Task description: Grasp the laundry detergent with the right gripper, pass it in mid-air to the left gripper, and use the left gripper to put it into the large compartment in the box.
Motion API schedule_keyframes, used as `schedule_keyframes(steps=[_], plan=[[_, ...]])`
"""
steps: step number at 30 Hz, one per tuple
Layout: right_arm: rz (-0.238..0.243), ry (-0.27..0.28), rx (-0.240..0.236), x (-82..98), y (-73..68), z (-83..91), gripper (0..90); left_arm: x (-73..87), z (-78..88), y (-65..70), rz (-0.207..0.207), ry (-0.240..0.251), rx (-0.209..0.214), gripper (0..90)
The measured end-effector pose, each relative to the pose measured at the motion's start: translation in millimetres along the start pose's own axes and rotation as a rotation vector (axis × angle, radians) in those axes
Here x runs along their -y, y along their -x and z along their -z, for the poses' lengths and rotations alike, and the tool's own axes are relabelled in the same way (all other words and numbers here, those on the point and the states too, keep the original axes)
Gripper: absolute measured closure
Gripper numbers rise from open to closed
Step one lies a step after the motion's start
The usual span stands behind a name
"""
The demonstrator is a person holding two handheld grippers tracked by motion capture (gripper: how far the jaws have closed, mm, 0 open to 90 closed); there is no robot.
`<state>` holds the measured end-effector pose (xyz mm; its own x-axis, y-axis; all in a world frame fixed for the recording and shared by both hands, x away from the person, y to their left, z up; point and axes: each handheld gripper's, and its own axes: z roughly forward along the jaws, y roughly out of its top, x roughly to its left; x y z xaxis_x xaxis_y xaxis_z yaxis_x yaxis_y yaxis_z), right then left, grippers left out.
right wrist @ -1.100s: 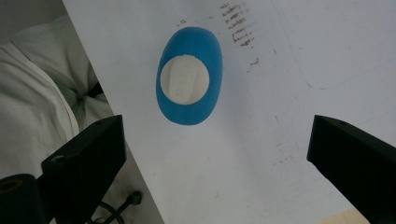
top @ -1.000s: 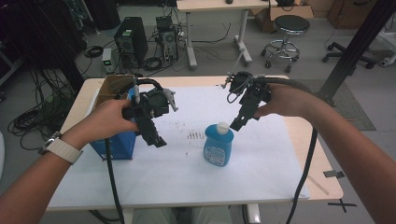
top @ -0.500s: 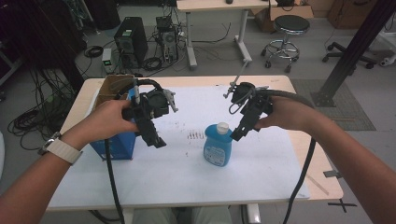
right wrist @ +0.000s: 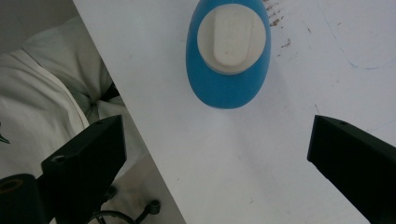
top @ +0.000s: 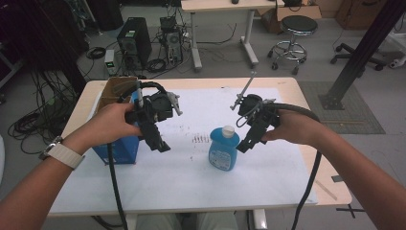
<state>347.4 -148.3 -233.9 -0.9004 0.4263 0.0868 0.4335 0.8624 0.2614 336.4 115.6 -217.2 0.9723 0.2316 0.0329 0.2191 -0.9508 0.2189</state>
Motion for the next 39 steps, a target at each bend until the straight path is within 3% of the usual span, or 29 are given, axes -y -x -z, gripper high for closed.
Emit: schedule_keyframes(steps=[16, 20, 24, 39], plan=[[0.019, 0.107, 0.047, 16.5, -5.7, -19.2, 4.9, 5.2, -4.3, -2.1, 0.004, 0.002, 0.008, 5.0], [0.020, 0.168, 0.068, 22.4, -4.6, -21.8, 4.8, 5.5, -4.3, -2.0, 0.007, 0.005, 0.008, 5.0], [0.006, 0.216, 0.069, 28.7, -5.0, -24.8, 4.9, 5.3, -4.3, -2.3, 0.006, 0.004, 0.008, 5.0], [-0.017, 0.310, 0.058, 47.3, -4.2, -38.6, 4.8, 3.8, -5.8, -1.6, 0.007, 0.008, 0.005, 5.0]])
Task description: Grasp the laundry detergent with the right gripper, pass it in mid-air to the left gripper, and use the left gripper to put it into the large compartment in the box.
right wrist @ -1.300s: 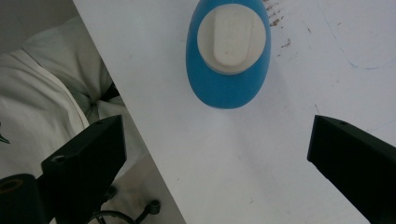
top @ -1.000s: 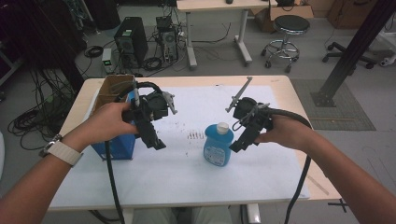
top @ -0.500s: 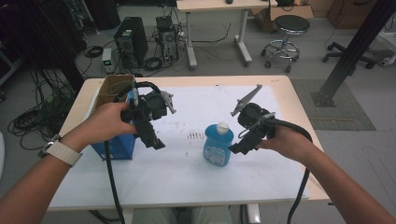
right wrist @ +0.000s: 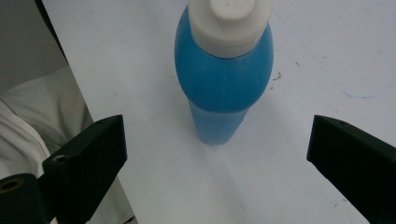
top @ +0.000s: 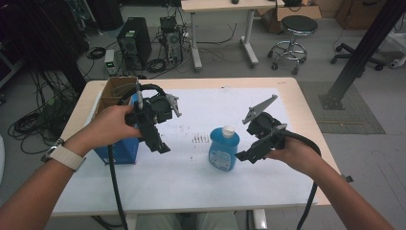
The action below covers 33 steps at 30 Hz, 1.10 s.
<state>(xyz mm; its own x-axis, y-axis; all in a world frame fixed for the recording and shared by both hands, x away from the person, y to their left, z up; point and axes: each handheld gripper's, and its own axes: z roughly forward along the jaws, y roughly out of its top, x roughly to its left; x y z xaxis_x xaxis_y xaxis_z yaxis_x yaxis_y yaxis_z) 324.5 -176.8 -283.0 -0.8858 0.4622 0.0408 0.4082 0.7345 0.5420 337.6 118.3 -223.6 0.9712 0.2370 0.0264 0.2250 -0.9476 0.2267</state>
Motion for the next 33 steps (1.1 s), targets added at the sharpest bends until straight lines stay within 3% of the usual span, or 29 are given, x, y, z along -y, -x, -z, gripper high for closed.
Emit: schedule_keyframes(steps=[5, 15, 23, 33], plan=[[0.008, 0.040, 0.007, 5.9, -2.1, -2.2, 5.1, 0.4, 0.3, 0.0, 0.000, 0.001, -0.002, 5.0], [-0.031, 0.111, 0.020, 17.7, -0.7, -6.5, 5.0, 1.4, -0.5, 1.0, 0.002, 0.005, -0.002, 5.0], [-0.046, 0.134, 0.015, 24.0, -2.0, -9.8, 5.1, 2.7, -0.2, 0.4, 0.004, 0.008, -0.002, 5.0], [-0.035, 0.206, 0.040, 31.8, -5.9, -14.1, 5.4, 2.1, -0.8, 1.0, 0.002, 0.010, -0.003, 5.0]])
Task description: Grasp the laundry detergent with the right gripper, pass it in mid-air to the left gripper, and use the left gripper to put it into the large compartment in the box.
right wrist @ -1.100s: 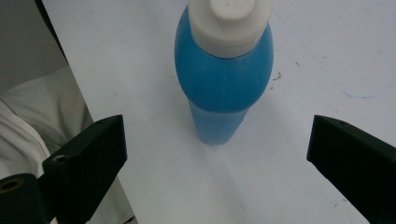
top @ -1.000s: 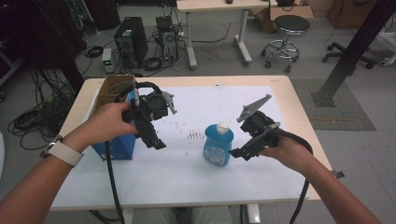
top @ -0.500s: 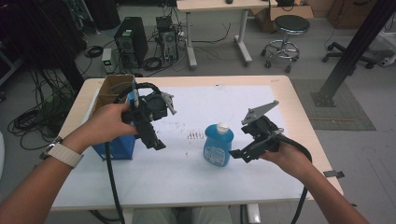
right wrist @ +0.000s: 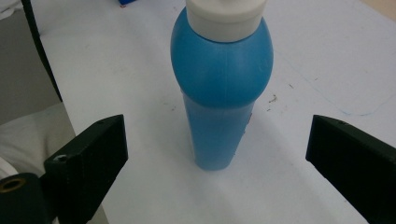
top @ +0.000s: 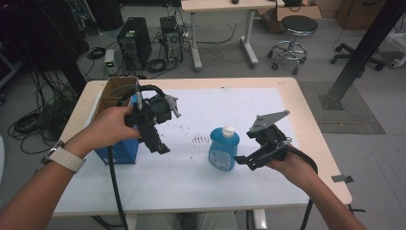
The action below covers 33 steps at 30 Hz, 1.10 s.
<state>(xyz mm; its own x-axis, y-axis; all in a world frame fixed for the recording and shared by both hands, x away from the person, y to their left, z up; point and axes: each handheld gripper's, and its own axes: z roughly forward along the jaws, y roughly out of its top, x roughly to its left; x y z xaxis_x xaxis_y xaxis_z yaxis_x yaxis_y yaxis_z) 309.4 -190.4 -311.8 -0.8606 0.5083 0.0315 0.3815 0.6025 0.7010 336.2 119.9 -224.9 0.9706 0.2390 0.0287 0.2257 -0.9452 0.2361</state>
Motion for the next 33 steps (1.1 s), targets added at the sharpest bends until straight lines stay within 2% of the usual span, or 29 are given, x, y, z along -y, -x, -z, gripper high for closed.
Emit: schedule_keyframes(steps=[4, 33], plan=[[-0.002, 0.021, -0.001, 4.0, -0.8, -1.8, 5.3, 0.2, 0.3, 0.1, -0.001, 0.000, 0.000, 5.1], [-0.013, 0.046, -0.003, 23.8, -0.5, -16.2, 5.2, 1.0, 0.4, 0.0, 0.004, 0.005, 0.003, 5.1]])
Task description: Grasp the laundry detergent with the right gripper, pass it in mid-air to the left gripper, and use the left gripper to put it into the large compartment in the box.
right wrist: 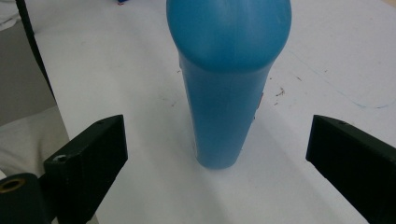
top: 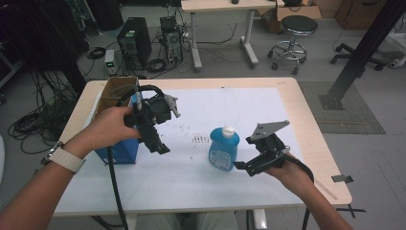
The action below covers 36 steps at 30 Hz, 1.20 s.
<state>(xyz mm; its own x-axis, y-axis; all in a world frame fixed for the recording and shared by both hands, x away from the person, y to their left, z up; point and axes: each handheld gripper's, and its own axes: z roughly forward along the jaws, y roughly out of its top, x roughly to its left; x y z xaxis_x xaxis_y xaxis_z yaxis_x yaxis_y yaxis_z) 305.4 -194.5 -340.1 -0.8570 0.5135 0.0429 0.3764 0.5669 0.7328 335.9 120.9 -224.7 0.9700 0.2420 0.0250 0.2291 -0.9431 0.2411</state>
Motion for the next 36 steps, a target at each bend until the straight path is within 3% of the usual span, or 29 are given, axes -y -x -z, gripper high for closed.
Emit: schedule_keyframes(steps=[15, 36], plan=[[0.006, 0.086, -0.004, 7.7, 0.6, -7.6, 5.4, -1.1, -1.1, -1.4, 0.001, -0.003, 0.001, 5.1], [-0.012, 0.139, 0.000, 14.8, 2.8, -22.6, 5.7, -1.5, -1.0, -1.4, 0.003, -0.005, 0.001, 5.0]])
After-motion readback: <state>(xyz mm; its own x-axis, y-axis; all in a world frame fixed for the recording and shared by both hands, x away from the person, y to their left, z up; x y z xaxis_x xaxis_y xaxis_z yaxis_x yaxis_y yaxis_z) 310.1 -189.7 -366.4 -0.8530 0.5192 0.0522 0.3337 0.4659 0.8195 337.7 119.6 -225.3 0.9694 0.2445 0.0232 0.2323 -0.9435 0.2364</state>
